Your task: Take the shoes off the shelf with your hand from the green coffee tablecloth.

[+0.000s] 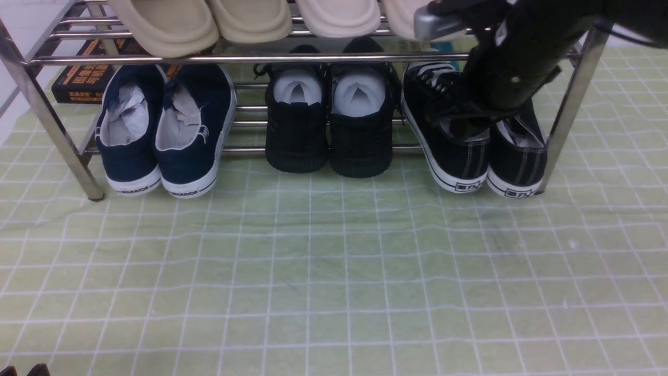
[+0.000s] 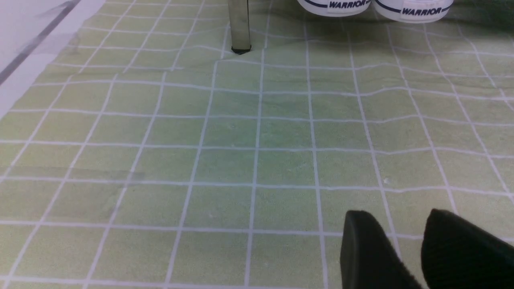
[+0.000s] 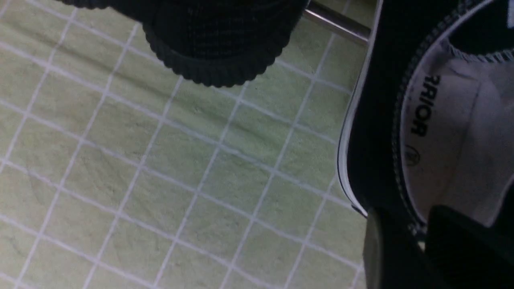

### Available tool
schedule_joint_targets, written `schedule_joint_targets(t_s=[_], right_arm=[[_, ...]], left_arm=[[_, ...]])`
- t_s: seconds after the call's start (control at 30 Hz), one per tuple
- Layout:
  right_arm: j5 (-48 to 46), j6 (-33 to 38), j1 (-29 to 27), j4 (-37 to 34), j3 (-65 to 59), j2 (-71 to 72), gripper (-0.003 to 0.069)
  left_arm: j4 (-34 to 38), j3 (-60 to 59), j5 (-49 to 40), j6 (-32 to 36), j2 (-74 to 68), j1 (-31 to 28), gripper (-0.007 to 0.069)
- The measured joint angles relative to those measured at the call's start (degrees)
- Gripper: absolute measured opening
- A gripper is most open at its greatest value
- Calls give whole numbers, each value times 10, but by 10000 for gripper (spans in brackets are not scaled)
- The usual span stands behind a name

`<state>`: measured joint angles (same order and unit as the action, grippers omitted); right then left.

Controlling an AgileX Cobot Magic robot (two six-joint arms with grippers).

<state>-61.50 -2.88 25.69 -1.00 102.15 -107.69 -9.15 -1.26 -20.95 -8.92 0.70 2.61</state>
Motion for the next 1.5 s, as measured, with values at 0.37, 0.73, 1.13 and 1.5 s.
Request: schedule_joint_targets(t_s=[0.37, 0.73, 1.13, 1.5], right_arm=[[99, 0, 0, 49, 1, -67, 340], [103, 3, 2, 44, 4, -96, 50], [59, 6, 0, 10, 4, -55, 5], [27, 7, 1, -5, 4, -26, 6]], left_arm=[[0, 0, 0, 0, 0, 0, 241], [0, 0, 0, 0, 0, 0, 241], [0, 0, 0, 0, 0, 0, 241], [0, 0, 0, 0, 0, 0, 241]])
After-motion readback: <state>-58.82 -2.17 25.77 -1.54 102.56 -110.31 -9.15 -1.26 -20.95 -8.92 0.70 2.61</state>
